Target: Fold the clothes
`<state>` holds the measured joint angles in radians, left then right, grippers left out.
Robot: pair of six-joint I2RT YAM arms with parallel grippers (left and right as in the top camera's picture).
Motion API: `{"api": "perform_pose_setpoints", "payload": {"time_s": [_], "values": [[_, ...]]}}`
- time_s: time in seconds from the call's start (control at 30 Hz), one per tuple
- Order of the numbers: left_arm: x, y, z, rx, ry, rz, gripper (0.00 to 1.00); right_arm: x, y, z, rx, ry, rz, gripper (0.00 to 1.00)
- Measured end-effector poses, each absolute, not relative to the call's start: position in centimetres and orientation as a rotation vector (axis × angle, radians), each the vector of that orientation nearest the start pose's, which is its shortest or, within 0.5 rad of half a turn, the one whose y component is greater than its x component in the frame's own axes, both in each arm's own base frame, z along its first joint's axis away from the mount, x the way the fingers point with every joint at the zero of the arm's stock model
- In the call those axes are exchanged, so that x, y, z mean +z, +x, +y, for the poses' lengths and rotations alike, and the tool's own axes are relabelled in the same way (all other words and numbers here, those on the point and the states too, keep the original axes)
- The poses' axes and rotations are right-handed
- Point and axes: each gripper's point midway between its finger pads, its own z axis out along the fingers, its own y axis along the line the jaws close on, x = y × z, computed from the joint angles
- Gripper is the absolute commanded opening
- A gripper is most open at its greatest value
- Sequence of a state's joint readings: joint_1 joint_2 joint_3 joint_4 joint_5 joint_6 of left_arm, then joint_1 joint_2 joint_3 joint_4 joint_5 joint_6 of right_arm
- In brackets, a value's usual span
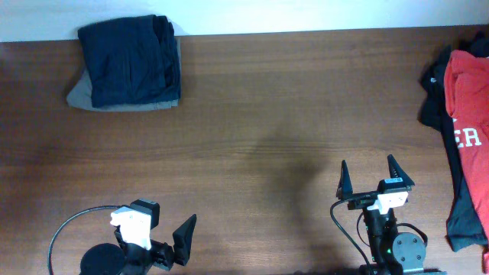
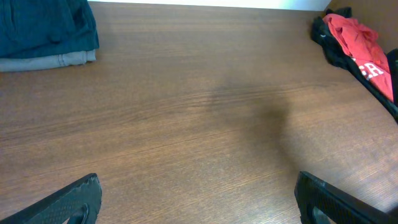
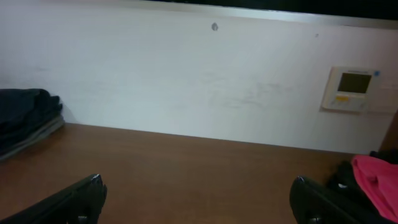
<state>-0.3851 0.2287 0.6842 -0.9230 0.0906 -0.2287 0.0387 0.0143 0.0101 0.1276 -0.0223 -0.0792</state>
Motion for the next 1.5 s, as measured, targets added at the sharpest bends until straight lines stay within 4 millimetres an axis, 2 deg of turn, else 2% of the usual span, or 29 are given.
{"api": "perform_pose_setpoints", "payload": {"time_s": [0.1, 0.4, 1.33, 1.5], "values": [[22.5, 15.7, -8.0, -0.474, 0.220, 2.058, 0.99, 20.0, 24.6, 1.3, -0.018, -0.100, 1.472, 0.98], [22.5, 15.7, -8.0, -0.474, 0.219, 2.058, 0.99, 15.7, 24.6, 1.2, -0.016, -0.104, 1.645, 0.99], [22.5, 15.7, -8.0, -0.474, 0.219, 2.058, 0.99, 15.7, 24.6, 1.1, -0.019, -0.102, 1.645, 0.99], [22.4, 15.9, -7.5, -0.444, 0.198, 2.057, 0.99, 15.7, 24.6, 1.1, -0.018, -0.101, 1.645, 0.99]]}}
